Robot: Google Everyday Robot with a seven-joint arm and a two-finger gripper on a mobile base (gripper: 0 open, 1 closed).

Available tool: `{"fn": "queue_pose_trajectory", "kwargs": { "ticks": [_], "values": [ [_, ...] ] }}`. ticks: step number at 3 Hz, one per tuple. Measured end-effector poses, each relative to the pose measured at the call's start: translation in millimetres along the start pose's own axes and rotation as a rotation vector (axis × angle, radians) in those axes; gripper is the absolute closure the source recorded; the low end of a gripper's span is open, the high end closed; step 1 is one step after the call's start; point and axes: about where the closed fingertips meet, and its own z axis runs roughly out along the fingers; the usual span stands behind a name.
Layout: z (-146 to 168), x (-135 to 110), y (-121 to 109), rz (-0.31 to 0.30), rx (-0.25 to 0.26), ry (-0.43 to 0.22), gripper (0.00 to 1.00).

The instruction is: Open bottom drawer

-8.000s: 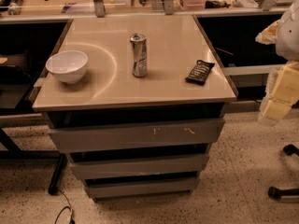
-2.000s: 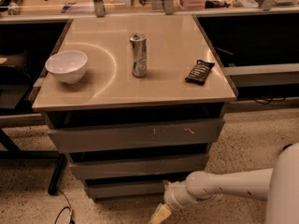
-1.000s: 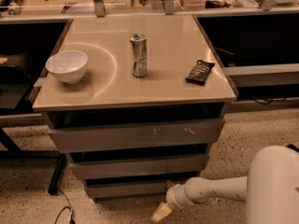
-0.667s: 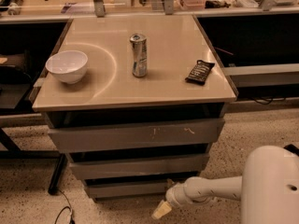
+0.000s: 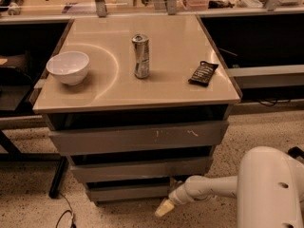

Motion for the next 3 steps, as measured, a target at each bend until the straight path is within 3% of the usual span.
{"fn": "queue_pose_trajectory", "kwargs": {
  "ticks": [3],
  "values": [
    [25,-4,-25,-0.04,0.003,0.007,0.0]
  ]
}}
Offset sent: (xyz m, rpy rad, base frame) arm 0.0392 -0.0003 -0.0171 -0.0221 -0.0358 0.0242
